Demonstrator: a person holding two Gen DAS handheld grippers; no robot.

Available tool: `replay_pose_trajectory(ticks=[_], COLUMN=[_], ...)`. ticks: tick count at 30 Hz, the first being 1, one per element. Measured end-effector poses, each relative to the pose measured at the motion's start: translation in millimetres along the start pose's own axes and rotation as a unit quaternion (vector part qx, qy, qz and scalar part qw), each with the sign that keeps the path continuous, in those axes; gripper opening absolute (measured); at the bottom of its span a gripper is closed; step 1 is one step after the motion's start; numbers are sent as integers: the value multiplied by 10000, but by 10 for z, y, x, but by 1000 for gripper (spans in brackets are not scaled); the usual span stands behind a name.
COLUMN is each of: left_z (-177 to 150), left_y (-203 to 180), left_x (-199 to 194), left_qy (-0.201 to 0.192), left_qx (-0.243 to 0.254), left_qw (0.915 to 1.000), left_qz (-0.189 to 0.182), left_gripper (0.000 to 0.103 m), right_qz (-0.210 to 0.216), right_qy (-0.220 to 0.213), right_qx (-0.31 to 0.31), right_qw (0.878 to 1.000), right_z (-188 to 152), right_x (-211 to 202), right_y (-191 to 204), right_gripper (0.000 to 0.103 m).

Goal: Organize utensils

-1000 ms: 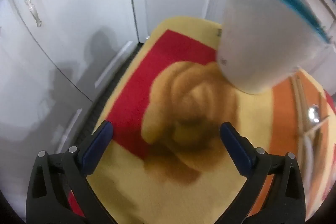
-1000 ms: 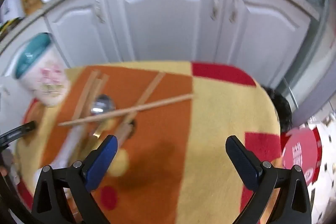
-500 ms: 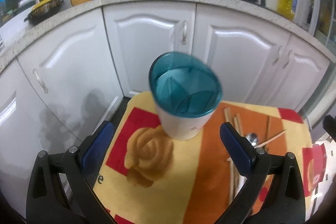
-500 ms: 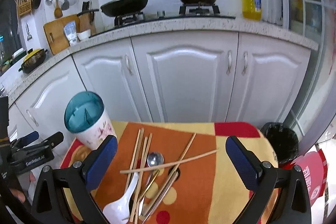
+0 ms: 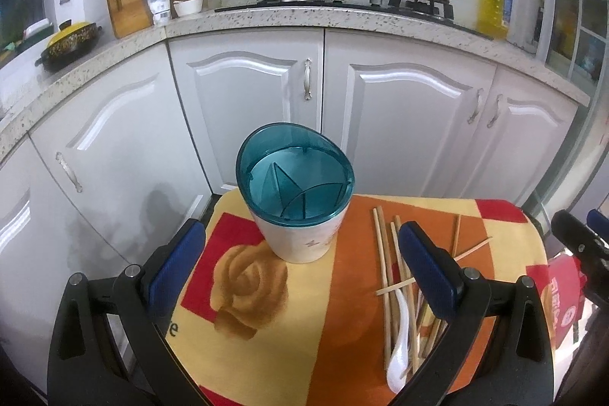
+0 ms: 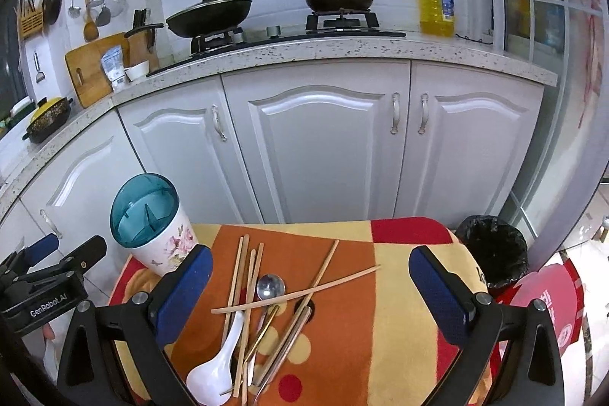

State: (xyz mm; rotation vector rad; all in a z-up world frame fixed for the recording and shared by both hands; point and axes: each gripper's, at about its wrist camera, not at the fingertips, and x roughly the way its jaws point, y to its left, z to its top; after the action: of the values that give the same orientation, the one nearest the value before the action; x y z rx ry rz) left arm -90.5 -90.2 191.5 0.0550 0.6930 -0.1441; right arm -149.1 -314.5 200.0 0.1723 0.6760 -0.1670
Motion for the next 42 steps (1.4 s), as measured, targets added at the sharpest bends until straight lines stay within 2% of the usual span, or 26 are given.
replay_pose_trajectory(ticks=[2,12,21,42], left_z=[11,-5,-44,-56], left_y=[-114,-189,-234,-164], left_x=[24,-43,-18,-81], left_qy=[17,-163,-144,-283], left_qx=[-17,101,152,53], left_qw=[10000,9997,9996,9993], left_qz=[60,182,183,241], left_gripper=[102,102,102,102], right_qz=[-16,-60,-48,-112], right_qy=[8,-44,-34,-16], right_qx=[-20,-67,-61,-108], right_qw=[10000,9999,10000,9999], right_z=[-2,-9,-5,-17], right_x=[-8,-57,-59,-53], right_y=[8,13,17,3], right_gripper=[103,103,103,103])
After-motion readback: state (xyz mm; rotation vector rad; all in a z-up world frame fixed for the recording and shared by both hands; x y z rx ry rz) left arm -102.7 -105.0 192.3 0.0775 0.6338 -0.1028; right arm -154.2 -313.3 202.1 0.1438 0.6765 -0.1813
